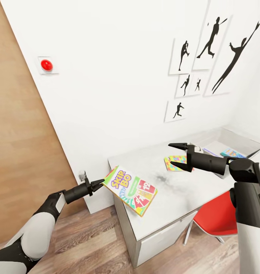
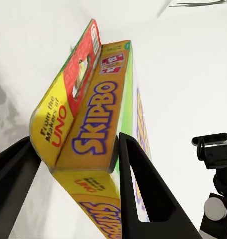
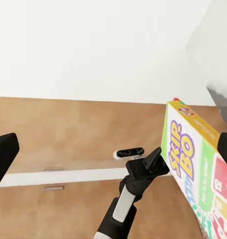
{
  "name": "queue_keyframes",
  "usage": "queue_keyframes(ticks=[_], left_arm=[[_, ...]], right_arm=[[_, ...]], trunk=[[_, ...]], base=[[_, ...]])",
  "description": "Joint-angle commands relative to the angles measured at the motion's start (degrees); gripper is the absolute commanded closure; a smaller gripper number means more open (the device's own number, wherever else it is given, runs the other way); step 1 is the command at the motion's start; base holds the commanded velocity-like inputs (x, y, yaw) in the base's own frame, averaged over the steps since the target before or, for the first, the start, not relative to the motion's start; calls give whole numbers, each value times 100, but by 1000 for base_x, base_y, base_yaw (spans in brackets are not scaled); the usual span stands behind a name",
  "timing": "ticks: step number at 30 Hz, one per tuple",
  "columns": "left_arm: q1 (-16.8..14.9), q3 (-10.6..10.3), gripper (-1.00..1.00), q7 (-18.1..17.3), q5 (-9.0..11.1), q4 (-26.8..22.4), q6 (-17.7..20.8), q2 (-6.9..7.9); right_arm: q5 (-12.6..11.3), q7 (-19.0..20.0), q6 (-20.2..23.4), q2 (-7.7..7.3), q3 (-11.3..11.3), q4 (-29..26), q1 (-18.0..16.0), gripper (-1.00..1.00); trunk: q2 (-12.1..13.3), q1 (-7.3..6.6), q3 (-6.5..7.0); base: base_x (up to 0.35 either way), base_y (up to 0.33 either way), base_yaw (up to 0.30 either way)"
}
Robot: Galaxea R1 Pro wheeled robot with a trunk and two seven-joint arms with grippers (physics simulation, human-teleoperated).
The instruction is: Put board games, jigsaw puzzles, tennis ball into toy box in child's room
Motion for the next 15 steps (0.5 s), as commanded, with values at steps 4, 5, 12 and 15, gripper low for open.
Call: queue_keyframes(ticks=[4, 5, 12, 15], left_arm=[[-8, 43, 100, -45, -57, -7, 65, 87], [-8, 43, 100, -45, -58, -7, 66, 105], [-8, 43, 100, -45, -59, -8, 67, 135], [-8, 34, 100, -45, -62, -8, 67, 166]], right_arm=[[-44, -68, 37, 5, 2, 0, -1, -100], [-44, -68, 37, 10, 3, 0, 9, -100], [-39, -63, 37, 60, 47, 0, 136, -100], [-37, -57, 37, 93, 223, 0, 149, -100]], trunk=[[157, -88, 66], [197, -110, 84], [478, -264, 210], [599, -329, 264]], base=[[0, 0, 0], [0, 0, 0], [0, 0, 0], [0, 0, 0]])
